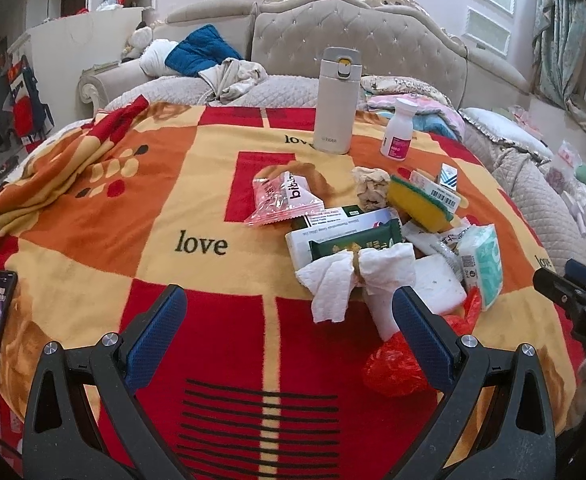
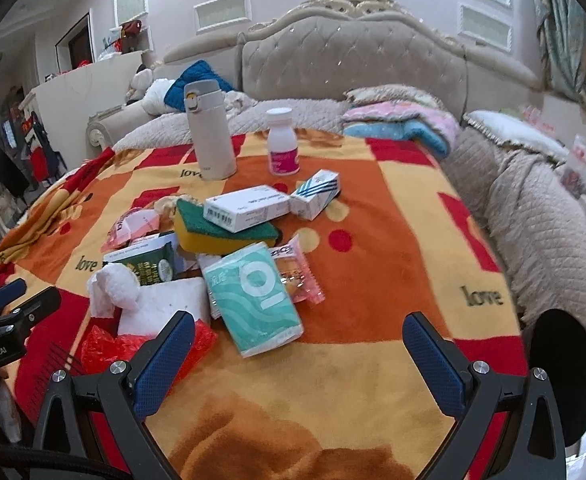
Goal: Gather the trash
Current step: 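Move both tools toward the pile of items on the blanket, then grasp the teal tissue pack with the right tool while the left grasps white tissues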
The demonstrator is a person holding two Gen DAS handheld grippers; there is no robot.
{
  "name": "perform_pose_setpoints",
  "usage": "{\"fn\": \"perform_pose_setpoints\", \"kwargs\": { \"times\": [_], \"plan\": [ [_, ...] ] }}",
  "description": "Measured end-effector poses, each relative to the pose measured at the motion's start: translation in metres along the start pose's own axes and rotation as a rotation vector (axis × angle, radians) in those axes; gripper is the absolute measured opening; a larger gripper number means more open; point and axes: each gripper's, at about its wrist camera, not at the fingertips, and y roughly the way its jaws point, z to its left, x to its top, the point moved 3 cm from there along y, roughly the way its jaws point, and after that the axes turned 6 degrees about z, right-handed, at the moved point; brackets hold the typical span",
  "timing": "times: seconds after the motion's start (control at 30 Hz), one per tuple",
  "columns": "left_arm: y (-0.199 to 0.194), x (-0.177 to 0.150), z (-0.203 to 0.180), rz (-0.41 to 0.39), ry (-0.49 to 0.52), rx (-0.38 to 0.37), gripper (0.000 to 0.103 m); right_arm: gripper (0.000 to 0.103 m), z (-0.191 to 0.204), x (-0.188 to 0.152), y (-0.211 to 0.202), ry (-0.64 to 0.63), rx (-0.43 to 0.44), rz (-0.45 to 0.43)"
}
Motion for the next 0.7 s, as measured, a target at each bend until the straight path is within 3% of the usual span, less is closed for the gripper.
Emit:
{"fn": "perform_pose_setpoints", "kwargs": {
  "times": [0.23, 0.47, 0.57, 0.63, 0.7],
  "plan": [
    [0.015, 0.005, -0.004, 0.039, 0.045, -0.031, 0.102, 0.102, 0.003, 0.004, 0.024, -0.018, 0.094, 0.063],
    [0.038, 0.018, -0.021, 0.074, 0.135, -0.086, 0.102, 0.093, 0.008, 0.012, 0.061, -0.044, 0.164, 0.141],
    [0.05, 0.021, -0.029, 0.105, 0.176, -0.104, 0.085, 0.078, 0.012, 0.013, 0.075, -0.053, 0.188, 0.17],
    [0.057, 0.023, -0.036, 0.126, 0.2, -0.138, 0.075, 0.058, 0.014, 0.012, 0.083, -0.058, 0.21, 0.187],
    [0.061, 0.024, -0.042, 0.137, 0.223, -0.159, 0.046, 0.056, 0.015, 0.012, 0.085, -0.063, 0.223, 0.198]
  ]
}}
